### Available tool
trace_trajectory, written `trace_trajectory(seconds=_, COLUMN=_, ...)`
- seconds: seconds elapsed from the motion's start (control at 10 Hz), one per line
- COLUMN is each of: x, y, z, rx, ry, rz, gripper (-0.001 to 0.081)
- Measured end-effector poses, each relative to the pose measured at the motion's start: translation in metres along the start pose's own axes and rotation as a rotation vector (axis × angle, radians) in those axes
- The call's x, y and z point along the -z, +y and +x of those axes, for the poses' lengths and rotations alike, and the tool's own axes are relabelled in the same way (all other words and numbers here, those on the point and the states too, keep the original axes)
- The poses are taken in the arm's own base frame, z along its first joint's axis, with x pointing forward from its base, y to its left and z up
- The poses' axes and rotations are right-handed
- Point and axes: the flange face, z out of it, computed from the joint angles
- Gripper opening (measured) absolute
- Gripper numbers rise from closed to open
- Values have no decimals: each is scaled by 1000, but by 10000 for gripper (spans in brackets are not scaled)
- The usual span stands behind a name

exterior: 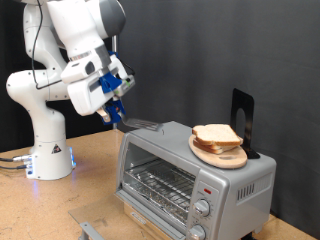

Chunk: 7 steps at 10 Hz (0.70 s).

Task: Make a piece of toast with the oven

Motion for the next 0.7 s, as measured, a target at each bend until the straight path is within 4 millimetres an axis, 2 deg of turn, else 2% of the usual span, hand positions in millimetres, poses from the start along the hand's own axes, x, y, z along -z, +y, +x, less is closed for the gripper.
trace_trajectory(seconds=0.3, x=-28, y=-15, z=13, rx=14, ry=-8, rz=-20, gripper=448)
trace_trajectory(seconds=0.7, x=-43, y=-36, z=19, rx=42, ry=-4, rz=-11, gripper=447)
